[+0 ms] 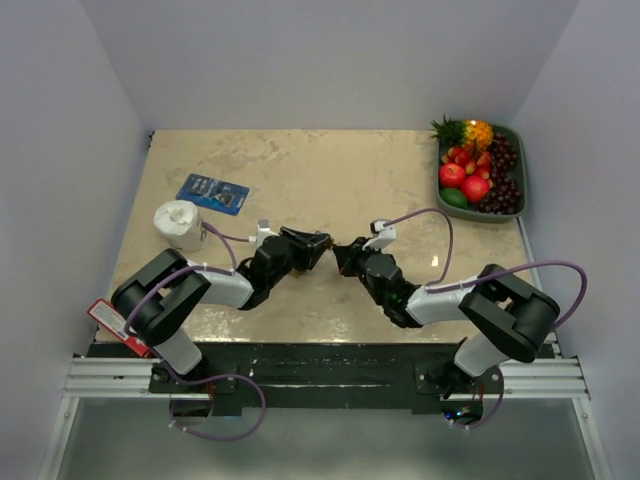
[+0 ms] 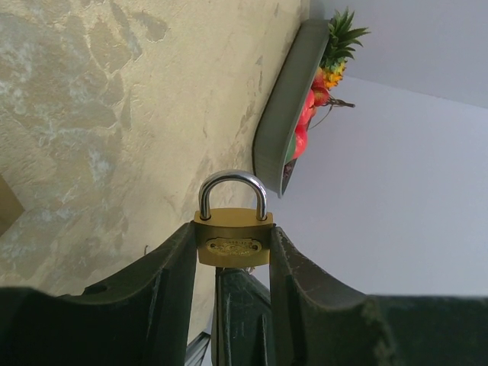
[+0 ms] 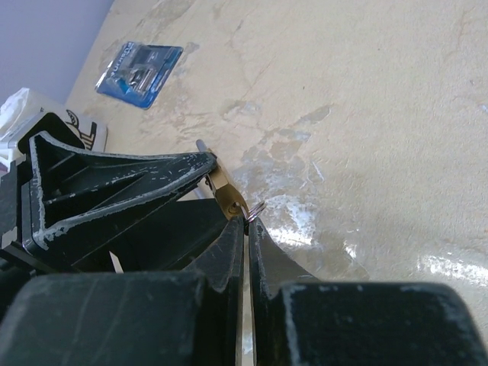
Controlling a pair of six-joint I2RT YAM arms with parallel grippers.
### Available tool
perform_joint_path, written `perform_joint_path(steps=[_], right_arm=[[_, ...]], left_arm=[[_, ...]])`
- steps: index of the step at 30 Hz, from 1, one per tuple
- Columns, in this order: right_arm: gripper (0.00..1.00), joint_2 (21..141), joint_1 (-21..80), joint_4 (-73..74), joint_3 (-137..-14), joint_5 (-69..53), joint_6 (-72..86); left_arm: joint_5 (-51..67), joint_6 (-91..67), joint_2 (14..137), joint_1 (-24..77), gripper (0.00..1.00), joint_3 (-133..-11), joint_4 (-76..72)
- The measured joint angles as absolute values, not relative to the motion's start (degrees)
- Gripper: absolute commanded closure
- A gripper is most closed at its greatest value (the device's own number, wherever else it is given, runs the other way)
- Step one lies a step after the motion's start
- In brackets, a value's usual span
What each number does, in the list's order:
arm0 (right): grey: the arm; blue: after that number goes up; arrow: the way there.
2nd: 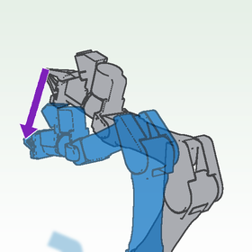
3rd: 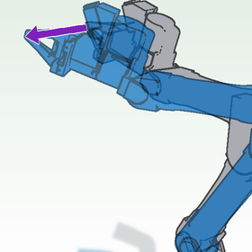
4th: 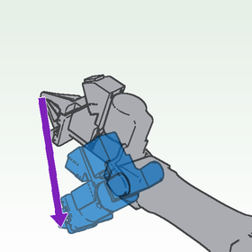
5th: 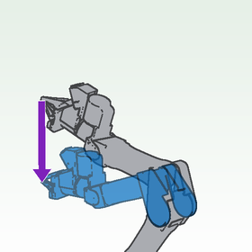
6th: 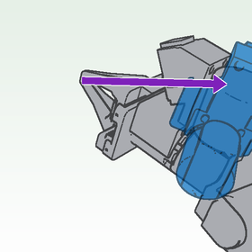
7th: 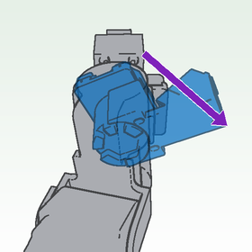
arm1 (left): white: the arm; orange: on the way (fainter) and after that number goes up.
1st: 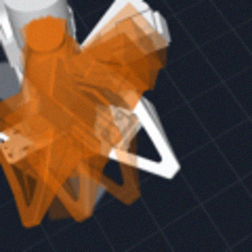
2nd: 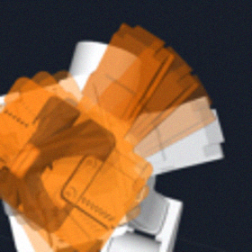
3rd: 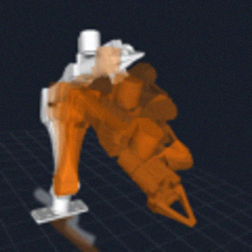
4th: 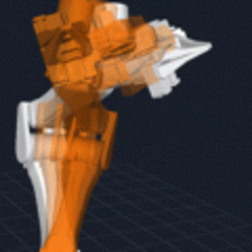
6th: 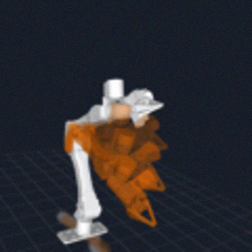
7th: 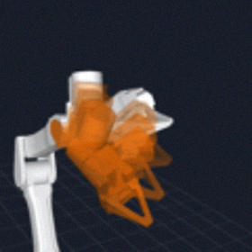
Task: Unlock with the key
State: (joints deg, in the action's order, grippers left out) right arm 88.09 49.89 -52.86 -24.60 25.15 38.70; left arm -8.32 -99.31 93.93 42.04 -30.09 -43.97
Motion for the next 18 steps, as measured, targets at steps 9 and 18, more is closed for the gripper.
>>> perform_joint_path(steps=[9, 18], right_arm=[[1.0, 85.95, 47.59, -50.57, -24.6, 21.19, 40.75], [1.0, 84.18, 47.18, -50.28, -22.52, 19.33, 39.59]], left_arm=[[-7.81, -98.76, 94.32, 42.04, 1.0, -30.06, -45.91], [-5.06, -97.32, 96.42, 42.04, 1.0, -29.85, -49.08]])
